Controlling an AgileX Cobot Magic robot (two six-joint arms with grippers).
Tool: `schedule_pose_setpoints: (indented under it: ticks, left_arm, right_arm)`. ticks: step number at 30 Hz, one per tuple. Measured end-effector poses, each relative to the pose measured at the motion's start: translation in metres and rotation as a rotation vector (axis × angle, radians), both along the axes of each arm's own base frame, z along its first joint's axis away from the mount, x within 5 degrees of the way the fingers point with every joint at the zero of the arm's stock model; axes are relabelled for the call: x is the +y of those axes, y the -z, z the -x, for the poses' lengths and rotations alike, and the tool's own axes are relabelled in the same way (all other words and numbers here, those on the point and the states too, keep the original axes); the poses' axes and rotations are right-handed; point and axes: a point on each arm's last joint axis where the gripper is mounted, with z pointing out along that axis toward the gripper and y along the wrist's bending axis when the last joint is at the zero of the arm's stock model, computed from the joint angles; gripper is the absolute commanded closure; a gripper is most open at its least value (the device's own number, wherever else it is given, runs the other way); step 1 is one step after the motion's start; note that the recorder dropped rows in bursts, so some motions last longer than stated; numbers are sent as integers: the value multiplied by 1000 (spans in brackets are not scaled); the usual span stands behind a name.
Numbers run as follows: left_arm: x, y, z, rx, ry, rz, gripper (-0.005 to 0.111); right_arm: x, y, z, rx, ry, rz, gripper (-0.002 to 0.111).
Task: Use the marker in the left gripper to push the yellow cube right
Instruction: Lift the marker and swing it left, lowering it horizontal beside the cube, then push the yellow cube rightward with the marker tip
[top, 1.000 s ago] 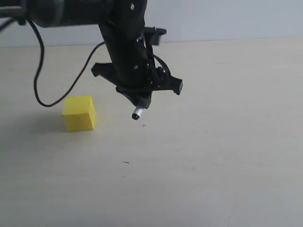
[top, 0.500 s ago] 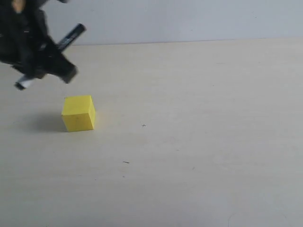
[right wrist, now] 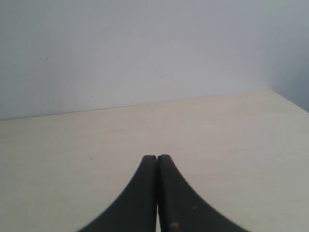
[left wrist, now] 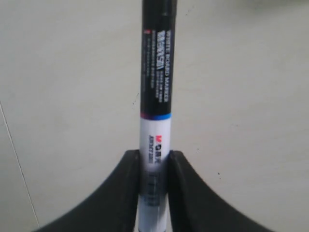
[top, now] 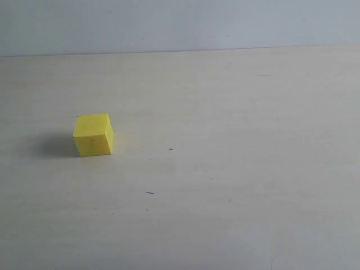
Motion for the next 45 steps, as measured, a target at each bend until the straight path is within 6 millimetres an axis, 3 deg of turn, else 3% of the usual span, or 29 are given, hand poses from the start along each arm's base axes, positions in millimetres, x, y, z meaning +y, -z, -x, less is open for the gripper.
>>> schedule_pose_setpoints:
  ticks: [5, 14, 19, 26, 31, 45]
  left_arm:
    - [-3, 24, -17, 34, 142, -15, 107]
    - [4, 59, -69, 60, 402, -87, 107]
    - [16, 82, -75, 271, 671, -193, 107]
    - [32, 112, -85, 344, 832, -95, 107]
    - [38, 112, -92, 376, 948, -98, 107]
    - [30, 104, -107, 247, 1017, -94, 107]
  right_arm:
    - [0, 0, 0, 0, 0, 0, 108]
    - [0, 0, 0, 0, 0, 0, 108]
    - [0, 0, 0, 0, 0, 0, 108]
    - [0, 0, 0, 0, 0, 0, 108]
    - [0, 0, 0, 0, 0, 0, 108]
    - [0, 0, 0, 0, 0, 0, 108]
